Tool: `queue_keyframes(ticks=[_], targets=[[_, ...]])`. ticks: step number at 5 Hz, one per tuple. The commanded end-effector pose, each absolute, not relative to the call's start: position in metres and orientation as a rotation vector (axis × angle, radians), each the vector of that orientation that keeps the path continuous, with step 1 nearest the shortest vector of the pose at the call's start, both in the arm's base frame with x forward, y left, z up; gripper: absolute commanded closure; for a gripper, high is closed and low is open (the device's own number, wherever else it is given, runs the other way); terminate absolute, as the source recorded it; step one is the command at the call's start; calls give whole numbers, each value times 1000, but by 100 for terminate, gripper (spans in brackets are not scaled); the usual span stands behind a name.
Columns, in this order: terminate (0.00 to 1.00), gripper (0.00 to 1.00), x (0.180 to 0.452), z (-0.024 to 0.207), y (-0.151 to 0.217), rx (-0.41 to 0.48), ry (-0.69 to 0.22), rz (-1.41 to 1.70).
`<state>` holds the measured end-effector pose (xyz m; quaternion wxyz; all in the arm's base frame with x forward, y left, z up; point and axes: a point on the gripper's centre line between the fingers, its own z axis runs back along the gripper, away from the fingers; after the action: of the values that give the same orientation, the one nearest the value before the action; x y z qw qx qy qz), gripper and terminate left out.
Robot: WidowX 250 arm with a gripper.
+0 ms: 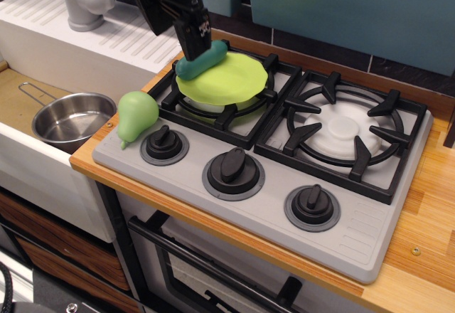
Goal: Put cucumber on plate and pear in pot or pan in sink
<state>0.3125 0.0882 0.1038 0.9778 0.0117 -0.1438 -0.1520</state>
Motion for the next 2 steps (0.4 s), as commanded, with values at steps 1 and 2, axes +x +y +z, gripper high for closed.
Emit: queue_keyframes(ticks=[1,2], targets=[[0,0,305,105,114,100,-361,-196],[0,0,295,98,120,117,-369,-166]])
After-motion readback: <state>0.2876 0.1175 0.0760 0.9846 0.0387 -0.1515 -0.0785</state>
